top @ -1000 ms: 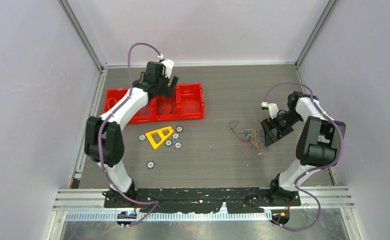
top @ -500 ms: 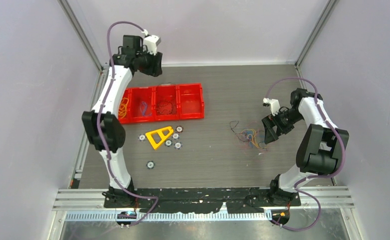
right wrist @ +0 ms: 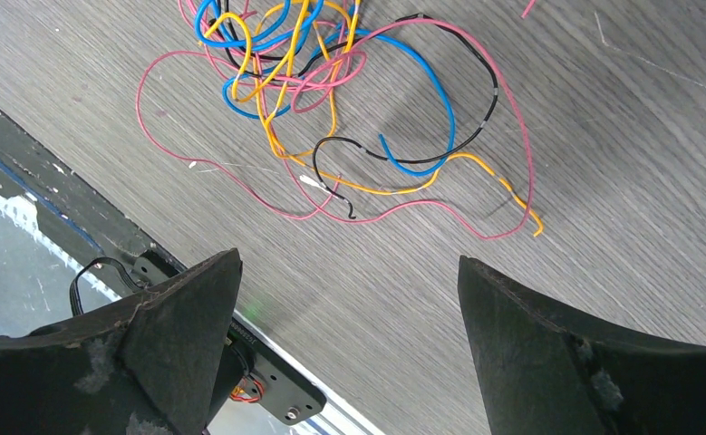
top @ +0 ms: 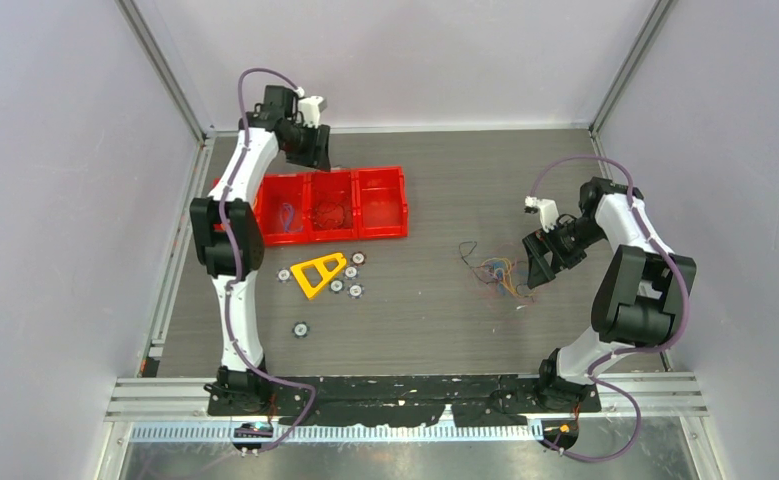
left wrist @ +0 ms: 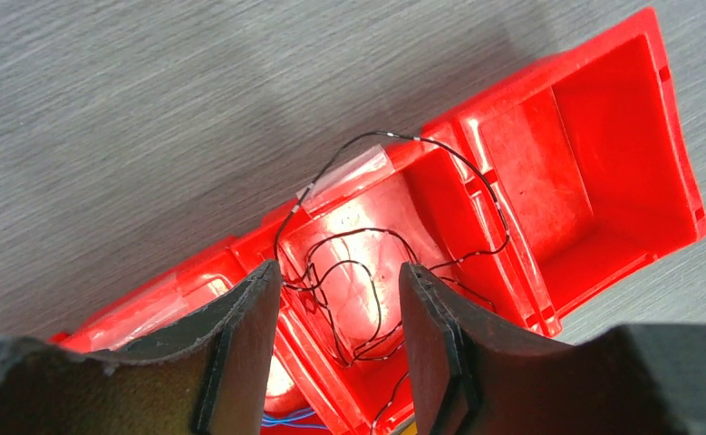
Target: Untangle the cables
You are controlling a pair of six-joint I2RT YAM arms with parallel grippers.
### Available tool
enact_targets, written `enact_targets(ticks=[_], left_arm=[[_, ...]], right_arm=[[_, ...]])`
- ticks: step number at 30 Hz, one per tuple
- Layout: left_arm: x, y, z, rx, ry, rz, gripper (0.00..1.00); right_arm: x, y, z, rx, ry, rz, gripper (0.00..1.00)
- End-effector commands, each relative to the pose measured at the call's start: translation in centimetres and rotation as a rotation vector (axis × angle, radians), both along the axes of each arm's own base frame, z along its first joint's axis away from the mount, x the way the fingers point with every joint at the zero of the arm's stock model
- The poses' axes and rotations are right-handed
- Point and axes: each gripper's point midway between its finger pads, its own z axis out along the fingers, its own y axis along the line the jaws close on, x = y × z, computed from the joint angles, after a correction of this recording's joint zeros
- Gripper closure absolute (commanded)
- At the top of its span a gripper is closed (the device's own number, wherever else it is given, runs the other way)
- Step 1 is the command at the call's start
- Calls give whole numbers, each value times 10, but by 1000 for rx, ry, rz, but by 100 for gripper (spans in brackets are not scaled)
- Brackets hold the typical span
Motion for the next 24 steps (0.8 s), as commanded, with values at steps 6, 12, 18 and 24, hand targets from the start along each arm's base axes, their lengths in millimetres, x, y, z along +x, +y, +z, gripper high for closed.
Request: enact_targets(ticks=[6,12,18,24], left_arm=[[23,2,10,-74,-38,29,51],[27,-4,1,-109,-20,25,53],[28,-7,-8,-124,-1,20,62],[27,-8,-7,-125,-2,18,73]], right_arm=[[7,0,9,-2,-7,-11,5],[9,0,11,1,0,-23,5],[10,-2,12,-12,1,-23,5],[12,-2,12,-4,8,-34,5]])
